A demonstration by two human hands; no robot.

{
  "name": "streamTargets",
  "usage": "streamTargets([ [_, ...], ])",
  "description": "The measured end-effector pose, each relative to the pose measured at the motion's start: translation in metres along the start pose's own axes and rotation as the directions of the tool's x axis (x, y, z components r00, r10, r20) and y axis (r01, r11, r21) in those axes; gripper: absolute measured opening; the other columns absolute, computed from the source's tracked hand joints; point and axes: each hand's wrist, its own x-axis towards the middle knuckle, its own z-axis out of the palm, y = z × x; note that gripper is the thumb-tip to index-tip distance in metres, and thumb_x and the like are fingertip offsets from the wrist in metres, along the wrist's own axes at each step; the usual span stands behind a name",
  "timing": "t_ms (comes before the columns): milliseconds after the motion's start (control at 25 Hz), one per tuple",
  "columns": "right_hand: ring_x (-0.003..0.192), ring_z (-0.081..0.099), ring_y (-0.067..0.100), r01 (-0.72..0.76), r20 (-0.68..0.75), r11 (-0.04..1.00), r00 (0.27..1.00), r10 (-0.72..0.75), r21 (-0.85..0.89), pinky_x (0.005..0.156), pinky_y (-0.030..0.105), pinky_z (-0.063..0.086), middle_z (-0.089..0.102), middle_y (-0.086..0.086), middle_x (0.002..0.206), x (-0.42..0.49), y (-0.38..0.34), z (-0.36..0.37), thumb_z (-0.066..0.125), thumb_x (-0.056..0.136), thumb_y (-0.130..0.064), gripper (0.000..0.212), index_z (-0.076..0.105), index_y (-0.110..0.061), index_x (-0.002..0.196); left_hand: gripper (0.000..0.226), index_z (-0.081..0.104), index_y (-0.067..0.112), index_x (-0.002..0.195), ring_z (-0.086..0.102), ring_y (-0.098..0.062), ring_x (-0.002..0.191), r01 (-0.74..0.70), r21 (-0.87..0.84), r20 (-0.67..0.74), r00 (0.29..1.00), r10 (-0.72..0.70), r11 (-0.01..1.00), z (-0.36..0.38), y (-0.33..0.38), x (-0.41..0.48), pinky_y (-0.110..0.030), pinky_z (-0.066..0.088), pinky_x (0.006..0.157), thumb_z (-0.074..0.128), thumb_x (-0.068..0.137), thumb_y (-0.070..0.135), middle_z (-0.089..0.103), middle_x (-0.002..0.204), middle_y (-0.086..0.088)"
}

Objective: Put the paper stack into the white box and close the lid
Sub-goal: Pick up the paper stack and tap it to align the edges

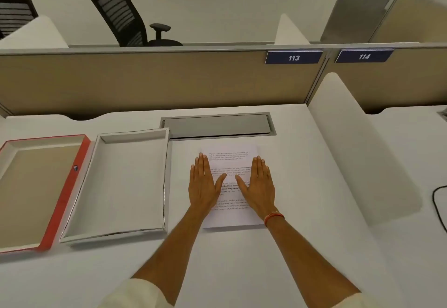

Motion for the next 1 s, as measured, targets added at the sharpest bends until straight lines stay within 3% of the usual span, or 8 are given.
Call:
streamTargets([
  [200,0.152,0.006,0.026,-0.164,0.081,0.982,0.984,0.157,0.093,0.124,0.037,0.010,0.001,0.009,0.164,0.006,-0.006,0.008,0.043,0.089,-0.066,0.098,-0.003,-0.009,0.155,0.096,-0.006,0.010,0.156,0.001,-0.025,0.154,0.180,-0.039,0.064,0.982,-0.178,0.983,0.008,0.000,0.001,-0.038,0.004,0.125,0.044,0.092,0.061,-0.004,0.166,-0.008],
  [320,0.146,0.025,0.031,-0.269,0.060,0.950,0.963,0.262,0.161,0.120,0.041,0.025,0.022,0.016,0.158,0.014,-0.008,0.009,0.057,0.083,-0.065,0.103,0.013,-0.002,0.152,0.104,0.002,0.006,0.156,0.014,-0.030,0.152,0.308,-0.080,0.071,0.950,-0.303,0.948,0.010,0.000,0.005,-0.042,0.019,0.123,0.055,0.086,0.062,0.007,0.165,-0.014],
  [440,0.129,0.042,0.032,-0.412,0.060,0.901,0.911,0.407,0.134,0.105,0.044,0.039,0.042,0.016,0.140,0.024,-0.010,0.008,0.069,0.072,-0.066,0.098,0.035,-0.001,0.137,0.107,0.022,-0.001,0.149,0.034,-0.034,0.141,0.440,0.002,0.045,0.897,-0.440,0.898,0.008,0.007,0.015,-0.045,0.034,0.114,0.066,0.077,0.065,0.029,0.155,-0.021],
  [640,0.129,0.041,0.033,-0.582,0.192,0.789,0.812,0.551,0.195,0.101,0.050,0.039,0.043,0.017,0.136,0.043,-0.007,0.003,0.083,0.061,-0.057,0.099,0.039,-0.002,0.132,0.104,0.034,0.001,0.135,0.042,-0.035,0.130,0.649,-0.056,0.179,0.754,-0.632,0.759,0.002,0.013,0.034,-0.047,0.040,0.103,0.082,0.063,0.059,0.041,0.140,-0.019],
  [760,0.127,0.043,0.035,-0.641,0.256,0.738,0.765,0.591,0.212,0.100,0.050,0.041,0.046,0.018,0.134,0.049,-0.004,-0.001,0.087,0.056,-0.053,0.098,0.041,-0.005,0.128,0.097,0.037,0.005,0.133,0.046,-0.034,0.127,0.700,-0.058,0.287,0.694,-0.660,0.711,-0.001,0.016,0.045,-0.046,0.043,0.101,0.086,0.063,0.051,0.044,0.137,-0.017],
  [1000,0.125,0.046,0.036,-0.643,0.325,0.738,0.756,0.568,0.206,0.101,0.049,0.041,0.048,0.018,0.133,0.059,-0.001,-0.006,0.088,0.057,-0.051,0.089,0.048,-0.008,0.124,0.092,0.042,0.006,0.132,0.051,-0.033,0.125,0.700,0.020,0.360,0.661,-0.658,0.714,-0.008,0.019,0.056,-0.043,0.044,0.103,0.086,0.064,0.049,0.050,0.136,-0.016],
])
